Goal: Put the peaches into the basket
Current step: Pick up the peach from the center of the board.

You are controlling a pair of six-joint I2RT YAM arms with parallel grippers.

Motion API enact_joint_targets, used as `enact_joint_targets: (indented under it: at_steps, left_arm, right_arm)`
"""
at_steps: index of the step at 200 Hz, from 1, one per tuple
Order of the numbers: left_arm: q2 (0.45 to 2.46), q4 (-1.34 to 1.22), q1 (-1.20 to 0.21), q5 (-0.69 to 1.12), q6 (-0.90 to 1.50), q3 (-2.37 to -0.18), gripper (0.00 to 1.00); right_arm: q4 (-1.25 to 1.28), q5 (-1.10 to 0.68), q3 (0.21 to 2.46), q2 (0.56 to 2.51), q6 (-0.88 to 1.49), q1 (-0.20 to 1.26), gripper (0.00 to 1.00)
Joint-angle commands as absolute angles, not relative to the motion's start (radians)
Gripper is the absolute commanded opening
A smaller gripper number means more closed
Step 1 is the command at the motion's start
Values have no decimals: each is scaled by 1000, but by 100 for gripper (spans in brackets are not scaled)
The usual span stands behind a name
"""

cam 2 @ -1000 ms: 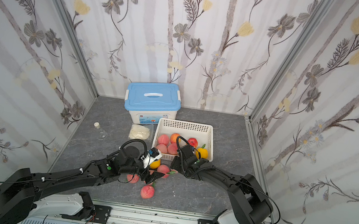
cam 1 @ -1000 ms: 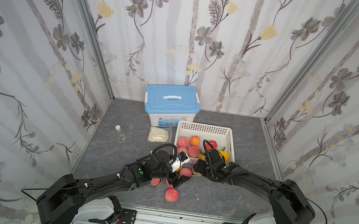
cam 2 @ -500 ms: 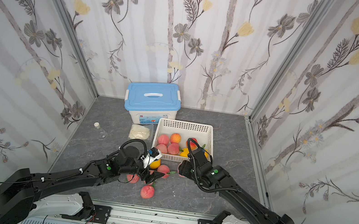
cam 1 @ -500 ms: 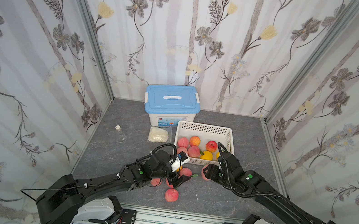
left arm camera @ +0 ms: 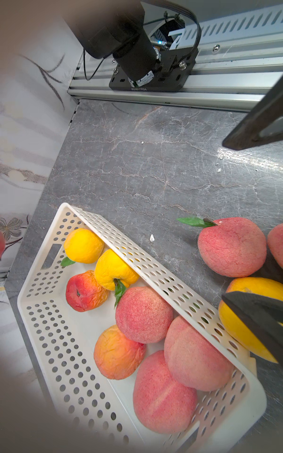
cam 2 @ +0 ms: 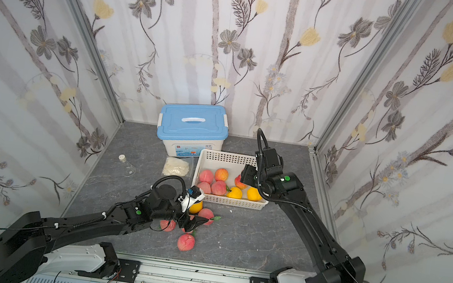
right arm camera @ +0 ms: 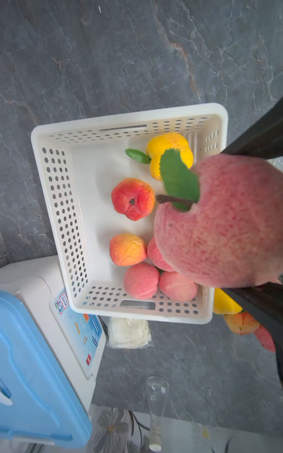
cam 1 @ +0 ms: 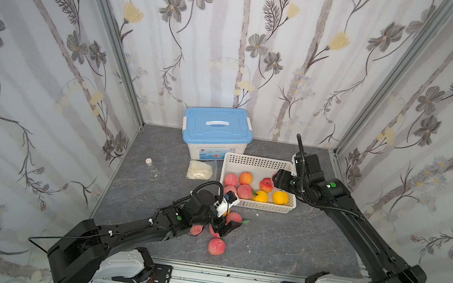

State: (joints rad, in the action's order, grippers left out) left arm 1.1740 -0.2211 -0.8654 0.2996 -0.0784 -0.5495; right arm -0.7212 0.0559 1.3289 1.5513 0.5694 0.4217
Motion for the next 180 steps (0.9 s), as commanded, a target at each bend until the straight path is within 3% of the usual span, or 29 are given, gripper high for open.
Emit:
enact_joint_targets:
  at_steps: [1,77,180]
  left_arm:
    - [1166,-255,-865,301,-85,-547,91]
    - [1152,-238,-865,288,-89,-549,92]
    - [1157,-237,-866,286,-90,-551,92]
  right_arm:
    - [-701,91,1406,1675,479,394,64]
    - [-734,297,1606,1981,398,343,66]
    - [-712,295,1571,2075,415,337,66]
